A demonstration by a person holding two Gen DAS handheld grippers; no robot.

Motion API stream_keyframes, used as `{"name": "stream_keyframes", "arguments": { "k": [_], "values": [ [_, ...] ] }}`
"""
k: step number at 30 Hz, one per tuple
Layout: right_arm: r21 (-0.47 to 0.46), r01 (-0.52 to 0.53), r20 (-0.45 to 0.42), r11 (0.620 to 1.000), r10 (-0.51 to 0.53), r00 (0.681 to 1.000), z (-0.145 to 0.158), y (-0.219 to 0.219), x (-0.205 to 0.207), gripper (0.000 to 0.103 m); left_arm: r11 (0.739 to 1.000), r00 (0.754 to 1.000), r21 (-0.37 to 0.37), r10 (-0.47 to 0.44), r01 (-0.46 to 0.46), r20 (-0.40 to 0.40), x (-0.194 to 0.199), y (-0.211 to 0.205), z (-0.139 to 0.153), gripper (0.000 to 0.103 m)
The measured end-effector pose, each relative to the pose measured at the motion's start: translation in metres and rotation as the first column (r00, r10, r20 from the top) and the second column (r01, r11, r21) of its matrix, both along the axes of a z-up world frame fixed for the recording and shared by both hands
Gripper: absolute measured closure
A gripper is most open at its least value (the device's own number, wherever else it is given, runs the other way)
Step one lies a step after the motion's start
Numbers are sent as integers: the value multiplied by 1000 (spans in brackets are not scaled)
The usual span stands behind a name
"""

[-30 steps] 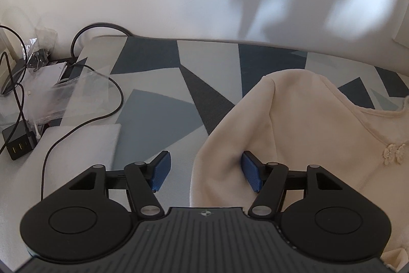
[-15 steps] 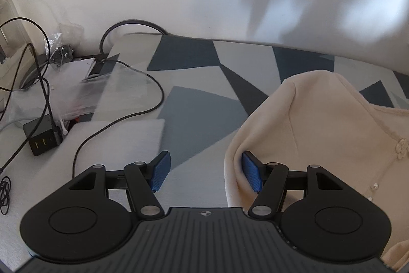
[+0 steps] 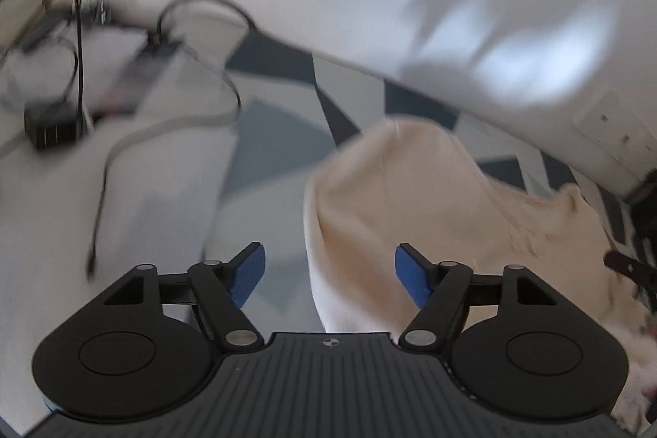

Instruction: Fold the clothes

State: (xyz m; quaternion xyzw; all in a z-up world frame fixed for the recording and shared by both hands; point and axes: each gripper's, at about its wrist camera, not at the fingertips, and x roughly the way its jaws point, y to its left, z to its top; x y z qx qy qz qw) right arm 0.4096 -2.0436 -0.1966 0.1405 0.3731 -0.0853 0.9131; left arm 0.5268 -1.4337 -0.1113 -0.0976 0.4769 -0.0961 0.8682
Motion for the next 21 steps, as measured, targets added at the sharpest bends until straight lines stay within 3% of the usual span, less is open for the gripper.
{"name": "stream_keyframes", "arguments": {
  "k": [3,7,10,12,17,20,21],
  "values": [
    [-2,45,-24,999,-45,999,0,-5,-23,26,1000,999,7,-25,25,22,-21,-8,1,31],
    [-32,142,-73,989,-144,987,-3,-9,-55,26,992,991,-14,-128,129,27,-48,-21,3,26],
    [-31,200,-87,979,-202,976,-5,-12,-77,26,968,970,-61,-242,243,16,-68,-35,5,16],
    [-37,232,-95,972,-235,967,-7,-12,-88,25,940,943,-75,-331,332,15,-82,-49,4,13],
    [-25,294,-94,955,-295,951,-4,-12,-110,25,871,871,22,-490,490,-17,-102,-96,-18,13],
    [-15,308,-86,951,-308,947,0,-9,-114,25,849,856,122,-518,513,5,-110,-113,-31,13],
    [-16,309,-84,951,-310,947,2,-8,-115,24,852,858,137,-513,505,23,-111,-113,-31,18]
  ]
}}
